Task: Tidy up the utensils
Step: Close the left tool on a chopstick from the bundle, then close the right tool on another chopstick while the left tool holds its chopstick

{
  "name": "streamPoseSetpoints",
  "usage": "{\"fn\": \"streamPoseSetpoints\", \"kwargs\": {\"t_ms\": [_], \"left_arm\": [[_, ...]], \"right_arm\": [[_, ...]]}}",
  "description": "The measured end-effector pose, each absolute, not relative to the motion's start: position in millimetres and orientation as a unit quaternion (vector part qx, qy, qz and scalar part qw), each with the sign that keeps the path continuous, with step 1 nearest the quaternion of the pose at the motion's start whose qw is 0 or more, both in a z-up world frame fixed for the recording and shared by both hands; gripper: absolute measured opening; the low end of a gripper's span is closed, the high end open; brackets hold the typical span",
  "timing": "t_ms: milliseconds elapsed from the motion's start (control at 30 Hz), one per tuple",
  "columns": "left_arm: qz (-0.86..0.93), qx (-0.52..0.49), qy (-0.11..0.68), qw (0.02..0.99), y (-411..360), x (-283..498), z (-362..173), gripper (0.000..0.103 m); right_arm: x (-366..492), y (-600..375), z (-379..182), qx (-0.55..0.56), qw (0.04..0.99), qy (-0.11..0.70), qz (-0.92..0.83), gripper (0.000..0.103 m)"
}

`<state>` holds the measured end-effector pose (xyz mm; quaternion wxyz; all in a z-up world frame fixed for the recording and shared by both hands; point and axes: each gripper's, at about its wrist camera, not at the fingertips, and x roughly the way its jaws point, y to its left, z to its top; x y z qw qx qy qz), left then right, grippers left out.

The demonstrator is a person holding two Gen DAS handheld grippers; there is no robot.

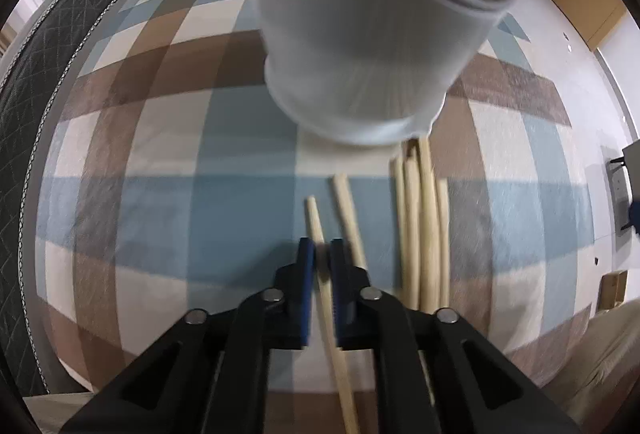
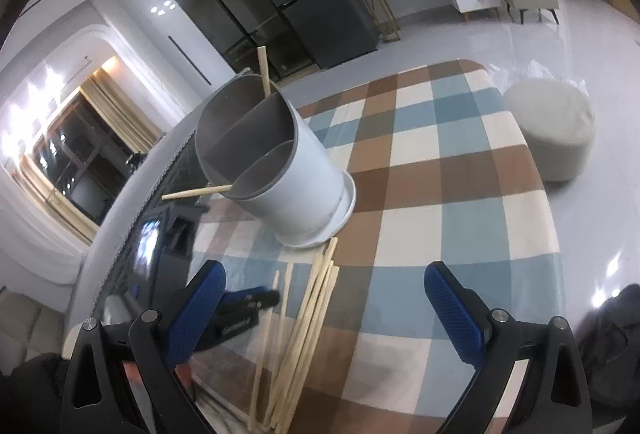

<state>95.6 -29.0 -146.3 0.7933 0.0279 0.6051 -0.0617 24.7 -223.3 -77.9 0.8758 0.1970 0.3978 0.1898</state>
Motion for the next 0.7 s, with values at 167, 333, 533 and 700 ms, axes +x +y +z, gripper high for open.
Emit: {"fn": "streamPoseSetpoints", "kwargs": {"t_ms": [167, 333, 533, 700], "left_arm": [[-0.059, -0.005, 0.604, 0.795, -24.1, 100.9, -143.4, 0.001], [-0.061, -0.029, 0.559, 0.826, -4.9, 83.3, -115.7, 0.001], [-0.065, -0.051, 0.510, 0.856, 12.8, 49.3, -83.6, 0.001], [-0.064, -0.081, 0.492, 0.864, 22.0, 47.5, -73.9, 0.001]], "right_arm": [[25.0, -221.6, -81.3, 0.190, 0.869, 0.413, 0.195, 0.088], [23.1, -217.1, -90.1, 0.181, 0.859, 0.439, 0.190, 0.076], [22.6, -205.5, -97.6, 0.176, 0.849, 0.460, 0.193, 0.061], [20.3, -183.7, -100.7, 0.143, 0.844, 0.473, 0.210, 0.043]]}}
